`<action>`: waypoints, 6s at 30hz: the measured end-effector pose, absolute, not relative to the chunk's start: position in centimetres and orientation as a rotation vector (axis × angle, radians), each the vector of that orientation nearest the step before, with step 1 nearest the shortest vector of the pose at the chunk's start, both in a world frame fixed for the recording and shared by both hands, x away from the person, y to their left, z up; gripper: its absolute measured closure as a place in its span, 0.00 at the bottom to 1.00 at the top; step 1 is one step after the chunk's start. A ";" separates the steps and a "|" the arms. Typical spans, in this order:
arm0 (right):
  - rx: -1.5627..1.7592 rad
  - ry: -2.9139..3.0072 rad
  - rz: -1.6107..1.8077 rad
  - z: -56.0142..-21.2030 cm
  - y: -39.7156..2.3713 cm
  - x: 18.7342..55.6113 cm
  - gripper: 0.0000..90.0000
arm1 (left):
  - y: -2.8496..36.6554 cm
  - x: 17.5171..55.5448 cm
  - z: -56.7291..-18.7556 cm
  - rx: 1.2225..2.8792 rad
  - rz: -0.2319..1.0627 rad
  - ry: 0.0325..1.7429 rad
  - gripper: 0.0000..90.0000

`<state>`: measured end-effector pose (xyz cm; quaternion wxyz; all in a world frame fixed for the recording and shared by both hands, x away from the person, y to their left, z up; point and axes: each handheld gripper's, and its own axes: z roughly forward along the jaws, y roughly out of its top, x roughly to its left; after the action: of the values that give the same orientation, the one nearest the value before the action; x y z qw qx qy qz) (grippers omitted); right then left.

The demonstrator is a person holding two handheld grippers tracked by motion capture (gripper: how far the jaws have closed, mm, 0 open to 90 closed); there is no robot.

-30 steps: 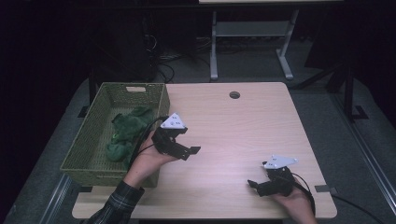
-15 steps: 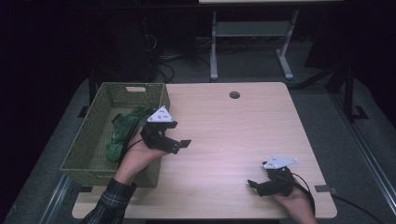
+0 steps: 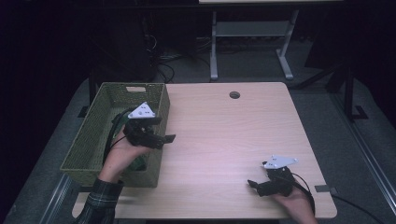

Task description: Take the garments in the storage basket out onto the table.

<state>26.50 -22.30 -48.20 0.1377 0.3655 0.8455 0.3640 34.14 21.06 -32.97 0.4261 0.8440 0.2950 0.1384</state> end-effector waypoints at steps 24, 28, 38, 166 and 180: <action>1.067 2.442 1.051 -48.2 -22.3 26.4 0.08 | 27.4 35.4 -32.6 2.074 0.449 0.879 0.36; 1.067 2.441 1.048 -48.2 -22.3 26.4 0.08 | 28.5 35.8 -32.8 2.074 0.464 0.918 0.39; 1.070 2.440 1.050 -48.2 -22.3 26.4 0.08 | 30.3 36.8 -34.1 2.115 0.494 0.995 0.41; 1.062 2.451 1.053 -48.2 -22.4 26.4 0.08 | 22.2 34.0 -19.1 1.903 0.349 0.725 0.93; 1.067 2.447 1.061 -48.2 -22.3 26.4 0.08 | 15.0 35.0 -21.8 1.928 0.224 0.628 0.93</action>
<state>26.37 -22.35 -48.20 0.1339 0.3681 0.8442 0.3659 34.99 14.98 -21.80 0.5235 0.8052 0.2625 0.0936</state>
